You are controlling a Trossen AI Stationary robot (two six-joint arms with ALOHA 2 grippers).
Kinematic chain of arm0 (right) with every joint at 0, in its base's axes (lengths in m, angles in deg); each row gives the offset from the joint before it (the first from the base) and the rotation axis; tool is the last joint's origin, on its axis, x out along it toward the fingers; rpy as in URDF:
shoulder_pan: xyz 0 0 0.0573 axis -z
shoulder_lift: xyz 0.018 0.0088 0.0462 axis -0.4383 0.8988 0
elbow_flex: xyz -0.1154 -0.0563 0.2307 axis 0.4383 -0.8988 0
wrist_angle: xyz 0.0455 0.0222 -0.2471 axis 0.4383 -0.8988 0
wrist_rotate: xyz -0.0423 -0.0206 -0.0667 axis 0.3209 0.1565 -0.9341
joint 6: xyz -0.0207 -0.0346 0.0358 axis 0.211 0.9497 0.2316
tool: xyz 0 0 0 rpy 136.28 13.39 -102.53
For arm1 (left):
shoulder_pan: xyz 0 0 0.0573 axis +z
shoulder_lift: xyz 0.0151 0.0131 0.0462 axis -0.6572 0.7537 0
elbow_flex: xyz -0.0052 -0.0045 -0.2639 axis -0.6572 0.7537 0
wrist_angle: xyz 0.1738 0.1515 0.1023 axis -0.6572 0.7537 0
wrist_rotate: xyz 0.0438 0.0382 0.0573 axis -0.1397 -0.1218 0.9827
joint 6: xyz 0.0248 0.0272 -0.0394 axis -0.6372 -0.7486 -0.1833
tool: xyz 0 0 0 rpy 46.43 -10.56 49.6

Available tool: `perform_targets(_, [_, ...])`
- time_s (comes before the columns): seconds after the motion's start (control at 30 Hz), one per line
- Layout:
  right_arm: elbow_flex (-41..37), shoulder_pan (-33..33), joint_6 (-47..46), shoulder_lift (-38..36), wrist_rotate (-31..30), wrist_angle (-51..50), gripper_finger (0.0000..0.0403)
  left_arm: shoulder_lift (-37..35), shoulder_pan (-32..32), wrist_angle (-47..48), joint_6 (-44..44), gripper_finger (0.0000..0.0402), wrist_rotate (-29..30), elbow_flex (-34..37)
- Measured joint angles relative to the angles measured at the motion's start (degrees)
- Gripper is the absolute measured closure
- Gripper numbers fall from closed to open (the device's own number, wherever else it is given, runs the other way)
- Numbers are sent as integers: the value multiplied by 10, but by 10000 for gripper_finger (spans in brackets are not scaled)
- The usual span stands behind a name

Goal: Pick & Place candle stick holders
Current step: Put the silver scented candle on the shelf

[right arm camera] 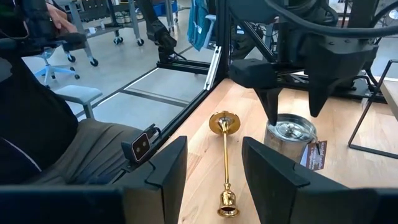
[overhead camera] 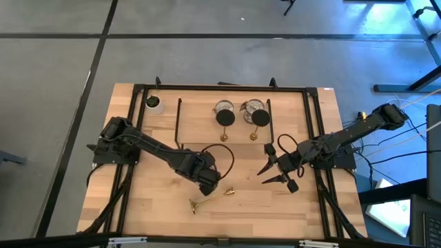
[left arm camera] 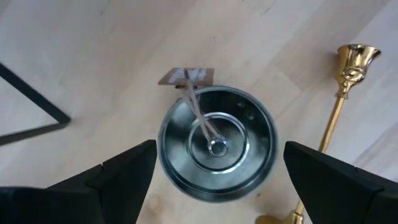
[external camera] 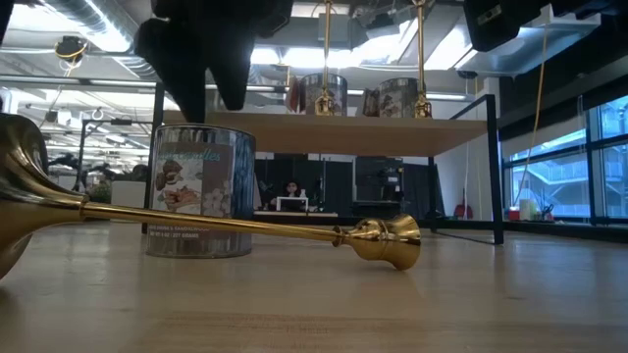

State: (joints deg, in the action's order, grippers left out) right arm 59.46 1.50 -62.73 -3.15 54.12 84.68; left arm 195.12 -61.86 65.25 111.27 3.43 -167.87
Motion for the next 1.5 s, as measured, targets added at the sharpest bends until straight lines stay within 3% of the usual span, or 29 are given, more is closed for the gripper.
perform_targets(0.27, [0,0,0,0,0,0,247,32,0,-5,-10,51,-29,0])
perform_targets(0.57, [0,0,0,0,1,0,247,54,-1,2,-39,51,-22,-4])
perform_targets(0.87, [0,0,0,0,1,0,247,59,-17,33,-47,51,6,-67])
perform_targets(1.5, [0,0,0,15,0,7,247,63,4,8,-80,51,-4,-43])
